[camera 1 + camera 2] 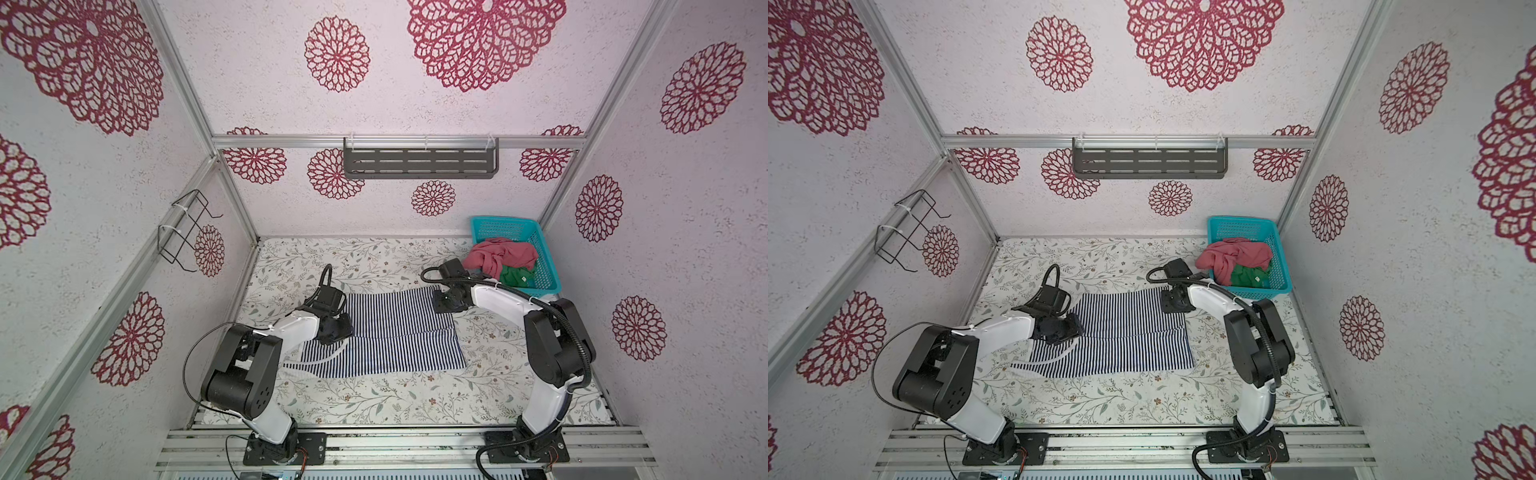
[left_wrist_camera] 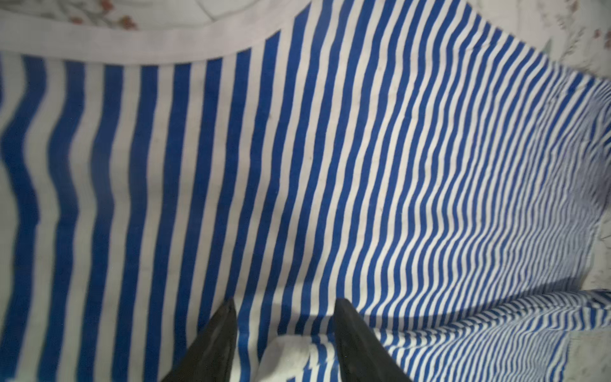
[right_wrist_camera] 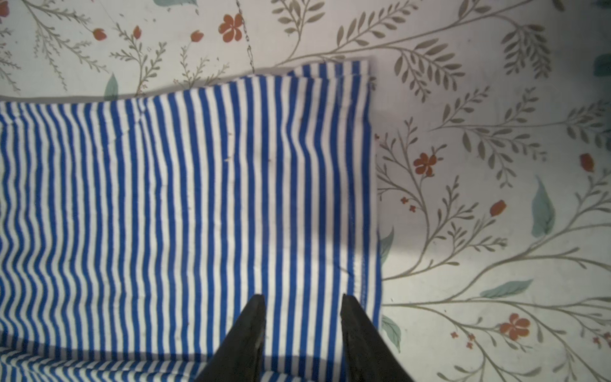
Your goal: Fold and stack the tank tops
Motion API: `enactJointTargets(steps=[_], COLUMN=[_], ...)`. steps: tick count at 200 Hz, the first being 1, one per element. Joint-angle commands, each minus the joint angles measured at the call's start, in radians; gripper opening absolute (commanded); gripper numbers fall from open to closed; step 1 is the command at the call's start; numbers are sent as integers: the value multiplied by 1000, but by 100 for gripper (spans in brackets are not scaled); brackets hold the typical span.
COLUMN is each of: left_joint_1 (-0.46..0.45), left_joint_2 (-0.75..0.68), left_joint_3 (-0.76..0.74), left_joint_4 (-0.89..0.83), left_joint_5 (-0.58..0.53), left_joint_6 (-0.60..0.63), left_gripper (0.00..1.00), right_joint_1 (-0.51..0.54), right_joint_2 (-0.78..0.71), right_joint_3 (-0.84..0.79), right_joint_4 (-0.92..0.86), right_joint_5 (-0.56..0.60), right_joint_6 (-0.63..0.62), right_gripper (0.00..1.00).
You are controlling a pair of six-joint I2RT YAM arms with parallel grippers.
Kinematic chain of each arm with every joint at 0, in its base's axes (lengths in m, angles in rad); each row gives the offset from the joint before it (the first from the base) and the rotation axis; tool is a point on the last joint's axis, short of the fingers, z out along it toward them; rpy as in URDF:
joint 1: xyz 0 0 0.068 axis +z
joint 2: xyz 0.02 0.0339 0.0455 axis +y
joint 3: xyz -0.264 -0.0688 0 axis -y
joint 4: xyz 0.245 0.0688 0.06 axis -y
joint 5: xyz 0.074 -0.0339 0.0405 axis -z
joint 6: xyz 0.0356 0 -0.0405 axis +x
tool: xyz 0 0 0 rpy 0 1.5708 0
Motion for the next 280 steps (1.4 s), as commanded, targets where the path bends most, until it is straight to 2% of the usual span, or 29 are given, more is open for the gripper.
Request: enactJointTargets(steps=[1, 25, 52, 87, 130, 156, 185, 280], left_joint_1=[22, 27, 40, 64, 73, 74, 79, 79], left_joint_2=[-3, 31, 161, 305, 404, 437, 471, 574], left_joint_3=[87, 256, 436, 582, 645, 643, 672, 743], left_joint_4=[-153, -146, -157, -162, -180, -183, -178, -181], left_joint_5=[-69, -24, -16, 4, 9, -32, -63, -52], left_joint_6=[82, 175, 274, 331, 351, 373, 389, 397], left_gripper=[53, 53, 53, 51, 51, 51, 47, 44], right_joint_1=[-11, -44, -81, -95, -104, -114, -118, -124], right_joint_2=[11, 65, 139, 244, 315, 323, 335, 405], right_joint_3=[77, 163, 261, 397, 465, 467, 468, 517], right_joint_4=[-5, -16, -37, -96, -123, -114, -103, -101], right_joint_5=[18, 15, -29, -45, -43, -53, -59, -94], right_joint_6=[-34, -104, -170, -257, -291, -287, -289, -296], right_gripper=[41, 41, 41, 40, 39, 38, 31, 31])
